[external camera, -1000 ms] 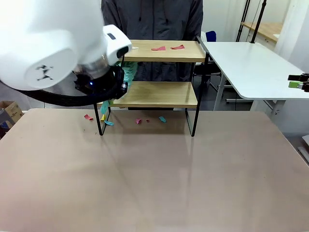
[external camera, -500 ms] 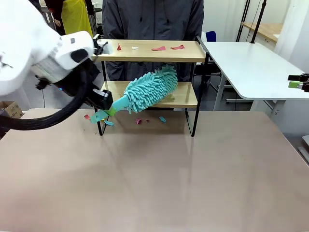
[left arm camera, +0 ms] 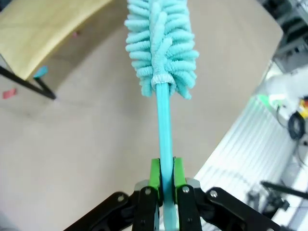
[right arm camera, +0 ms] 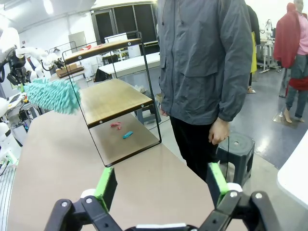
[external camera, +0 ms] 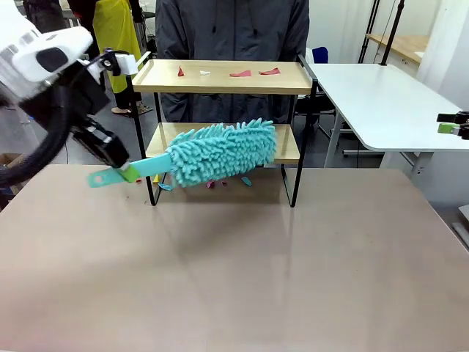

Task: Clean the shelf.
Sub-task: Clean the specific section of the Shelf indicated by the human with the Duster.

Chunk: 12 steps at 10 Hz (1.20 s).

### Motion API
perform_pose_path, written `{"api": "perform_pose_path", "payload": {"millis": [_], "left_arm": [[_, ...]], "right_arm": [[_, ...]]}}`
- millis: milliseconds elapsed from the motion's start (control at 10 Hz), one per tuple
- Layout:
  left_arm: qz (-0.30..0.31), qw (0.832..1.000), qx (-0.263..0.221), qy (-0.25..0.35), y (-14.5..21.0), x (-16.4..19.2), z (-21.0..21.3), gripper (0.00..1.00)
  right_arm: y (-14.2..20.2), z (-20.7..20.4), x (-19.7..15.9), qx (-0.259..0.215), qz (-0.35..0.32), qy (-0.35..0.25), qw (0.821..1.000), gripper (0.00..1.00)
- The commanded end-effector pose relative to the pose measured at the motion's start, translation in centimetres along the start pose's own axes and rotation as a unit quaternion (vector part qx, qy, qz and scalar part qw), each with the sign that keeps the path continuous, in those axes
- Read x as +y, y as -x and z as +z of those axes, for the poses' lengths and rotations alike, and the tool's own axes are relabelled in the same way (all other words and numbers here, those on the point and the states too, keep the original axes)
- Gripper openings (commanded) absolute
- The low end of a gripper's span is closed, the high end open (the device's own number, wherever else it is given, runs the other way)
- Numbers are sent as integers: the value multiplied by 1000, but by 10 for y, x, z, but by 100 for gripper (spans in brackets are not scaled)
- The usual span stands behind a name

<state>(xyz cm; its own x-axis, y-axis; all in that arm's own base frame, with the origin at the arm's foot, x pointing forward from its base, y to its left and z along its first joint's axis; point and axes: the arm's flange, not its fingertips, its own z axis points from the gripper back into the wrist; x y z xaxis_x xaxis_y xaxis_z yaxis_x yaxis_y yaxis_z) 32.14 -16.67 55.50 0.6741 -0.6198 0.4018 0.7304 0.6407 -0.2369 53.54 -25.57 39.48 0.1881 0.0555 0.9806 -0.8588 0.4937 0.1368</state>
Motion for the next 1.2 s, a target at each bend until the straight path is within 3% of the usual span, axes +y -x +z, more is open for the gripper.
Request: {"api": "perform_pose_path", "payload": {"millis": [0, 200, 300, 600, 700, 900, 1100], "left_arm": [[-54, 998, 42, -6, 4, 8, 36, 13], [-132, 987, 88, 6, 19, 14, 79, 13], [-156, 975, 151, -37, 27, 17, 88, 13], [-221, 950, 219, 14, 45, 24, 80, 13], [-225, 940, 257, 3, 45, 24, 68, 13], [-234, 934, 268, -9, 43, 20, 51, 13], [-215, 944, 251, 11, 46, 21, 63, 13]], "right_arm": [[-3, -1, 1, 2, 0, 0, 1000, 100], [-3, -1, 1, 2, 0, 0, 1000, 100], [-3, -1, 1, 2, 0, 0, 1000, 100], [-3, -1, 1, 2, 0, 0, 1000, 100], [-3, -1, 1, 2, 0, 0, 1000, 100], [-3, -1, 1, 2, 0, 0, 1000, 100], [-3, -1, 1, 2, 0, 0, 1000, 100]]}}
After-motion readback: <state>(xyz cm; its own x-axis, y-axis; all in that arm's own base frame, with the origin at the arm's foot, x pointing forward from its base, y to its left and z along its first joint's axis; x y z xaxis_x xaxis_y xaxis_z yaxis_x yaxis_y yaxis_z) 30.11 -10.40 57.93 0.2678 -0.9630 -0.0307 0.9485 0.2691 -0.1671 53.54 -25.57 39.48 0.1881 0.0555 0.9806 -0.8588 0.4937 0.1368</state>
